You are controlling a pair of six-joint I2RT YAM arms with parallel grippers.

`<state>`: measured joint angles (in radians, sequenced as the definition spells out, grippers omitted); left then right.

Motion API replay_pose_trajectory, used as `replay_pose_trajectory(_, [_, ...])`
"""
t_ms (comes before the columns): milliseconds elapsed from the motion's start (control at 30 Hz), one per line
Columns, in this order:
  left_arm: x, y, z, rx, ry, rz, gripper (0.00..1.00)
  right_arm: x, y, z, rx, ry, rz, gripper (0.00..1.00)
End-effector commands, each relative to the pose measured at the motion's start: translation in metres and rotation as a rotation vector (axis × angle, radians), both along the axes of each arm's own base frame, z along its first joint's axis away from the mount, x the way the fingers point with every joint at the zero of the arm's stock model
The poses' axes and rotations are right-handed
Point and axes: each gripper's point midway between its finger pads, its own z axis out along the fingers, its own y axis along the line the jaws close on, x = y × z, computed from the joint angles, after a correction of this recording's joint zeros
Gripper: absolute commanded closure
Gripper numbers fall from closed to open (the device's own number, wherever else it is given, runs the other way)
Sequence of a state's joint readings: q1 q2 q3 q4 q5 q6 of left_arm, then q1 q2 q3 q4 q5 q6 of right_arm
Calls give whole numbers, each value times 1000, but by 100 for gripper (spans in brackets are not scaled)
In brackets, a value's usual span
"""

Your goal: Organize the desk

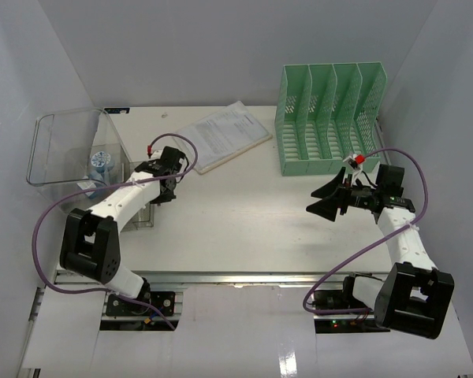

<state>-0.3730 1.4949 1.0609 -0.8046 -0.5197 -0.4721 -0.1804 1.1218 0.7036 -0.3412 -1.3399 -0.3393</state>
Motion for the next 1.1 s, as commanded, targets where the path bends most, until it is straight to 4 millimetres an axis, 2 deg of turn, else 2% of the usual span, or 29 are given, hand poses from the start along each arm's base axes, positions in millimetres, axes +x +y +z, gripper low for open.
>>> replay_pose_trajectory(0, [21,39,16,102,-11,33,99,-6,0,9,36,-36,27,10])
replay_pose_trajectory(100, [32,48,13,122,-3,41,98,-7,-1,9,44,-35,27,10])
replay_pose_trajectory(233, [43,59,10,150,9,52,92,-8,-1,10,53,-33,29,10])
replay_pose_trajectory(300, [46,64,8,161,19,58,80,-7,-2,10,57,-30,28,10])
replay_pose_trajectory(433, [51,70,10,169,18,68,42,-8,-3,11,65,-33,27,10])
replay_pose_trajectory(500, [54,69,14,162,5,64,36,-8,-4,12,68,-33,27,10])
replay_pose_trajectory(667, [60,49,32,42,-55,8,35,-9,-3,12,73,-31,31,10])
replay_pose_trajectory(833, [64,-22,47,-280,-133,-229,40,-8,-4,11,73,-30,29,10])
replay_pose_trajectory(867, [63,-28,45,-310,-142,-248,41,-8,-4,11,73,-32,27,10])
replay_pose_trajectory(933, [59,-39,33,-360,-117,-278,52,-8,-4,10,74,-28,27,10])
replay_pose_trajectory(1000, [58,-36,12,-346,-75,-254,61,-7,-6,9,72,-26,19,10])
replay_pose_trajectory(1067, [60,-29,-4,-313,-47,-221,62,-7,-6,9,72,-26,17,10])
